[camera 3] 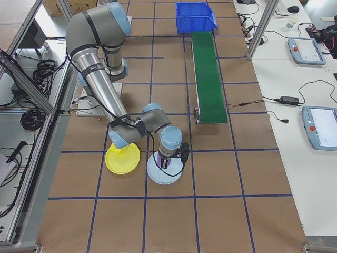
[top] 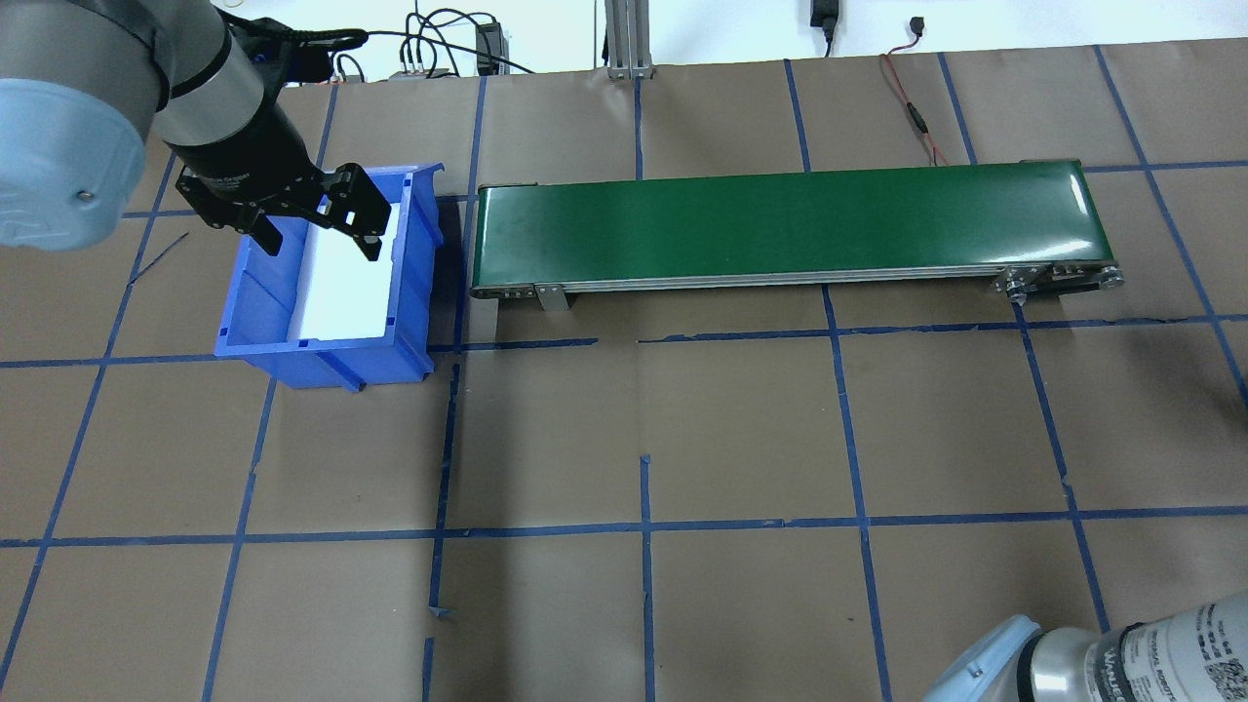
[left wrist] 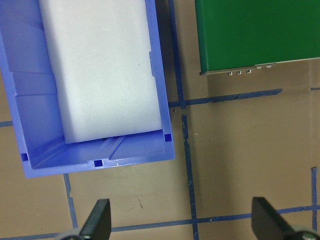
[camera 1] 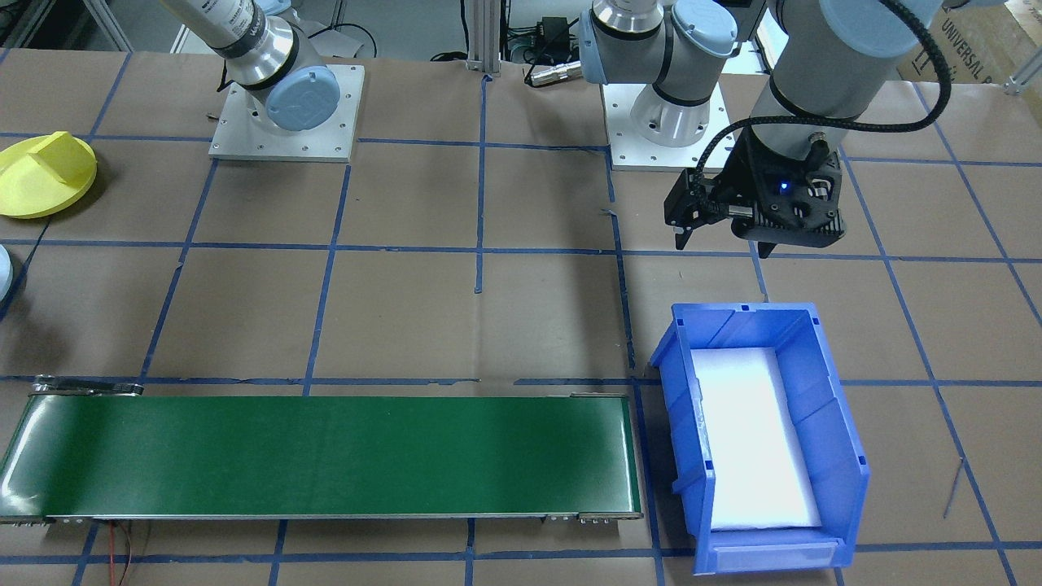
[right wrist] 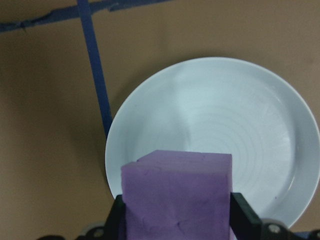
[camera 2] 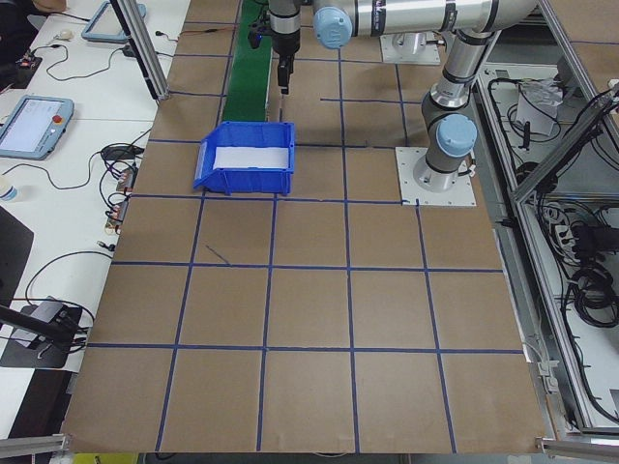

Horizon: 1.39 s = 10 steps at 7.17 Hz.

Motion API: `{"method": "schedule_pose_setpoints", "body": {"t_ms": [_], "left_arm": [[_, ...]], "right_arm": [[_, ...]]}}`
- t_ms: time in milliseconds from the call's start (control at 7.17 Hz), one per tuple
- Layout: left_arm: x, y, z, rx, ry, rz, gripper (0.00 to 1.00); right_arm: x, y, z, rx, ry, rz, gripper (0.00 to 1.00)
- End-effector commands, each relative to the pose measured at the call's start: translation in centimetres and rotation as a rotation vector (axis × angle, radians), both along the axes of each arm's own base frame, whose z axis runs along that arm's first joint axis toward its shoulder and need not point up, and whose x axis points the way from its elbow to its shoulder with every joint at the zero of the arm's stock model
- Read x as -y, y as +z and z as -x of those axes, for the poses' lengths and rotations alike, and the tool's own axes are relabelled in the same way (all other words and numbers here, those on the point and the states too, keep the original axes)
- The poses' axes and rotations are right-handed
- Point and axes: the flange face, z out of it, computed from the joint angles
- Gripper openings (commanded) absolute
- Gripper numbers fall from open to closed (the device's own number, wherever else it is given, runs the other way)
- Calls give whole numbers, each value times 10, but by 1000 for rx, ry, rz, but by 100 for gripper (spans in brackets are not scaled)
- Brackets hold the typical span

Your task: Move block left to right into plate

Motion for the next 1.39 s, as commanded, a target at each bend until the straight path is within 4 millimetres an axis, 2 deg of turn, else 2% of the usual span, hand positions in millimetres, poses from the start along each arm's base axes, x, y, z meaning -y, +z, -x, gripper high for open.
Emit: {"method": "schedule_pose_setpoints", "body": {"t_ms": [0, 139, 279, 418, 558, 697, 837, 976, 1255], "left_arm": [[0, 0, 0, 0, -2, 0, 100], [0, 0, 0, 0, -2, 2, 100], [0, 0, 0, 0, 0, 3, 100], [0, 0, 0, 0, 0, -1, 100], [0, 1, 0, 0, 0, 5, 100], [0, 0, 0, 0, -2, 3, 100], [0, 1, 0, 0, 3, 3, 100], [0, 0, 1, 0, 7, 3, 100], [0, 1, 1, 0, 3, 3, 100]], "right_arm": [[12, 37, -7, -5, 5, 63, 100], [38, 48, -40, 10, 44, 64, 100], [72, 64, -93, -14, 86, 60, 100], [96, 83, -150, -39, 84, 72, 100], [108, 107, -201, -72, 48, 58, 100], [123, 124, -276, -85, 20, 40, 100], [123, 125, -336, -58, 38, -27, 100], [119, 134, -383, -30, 82, -62, 100], [106, 179, -462, -55, 220, 26, 100]]}}
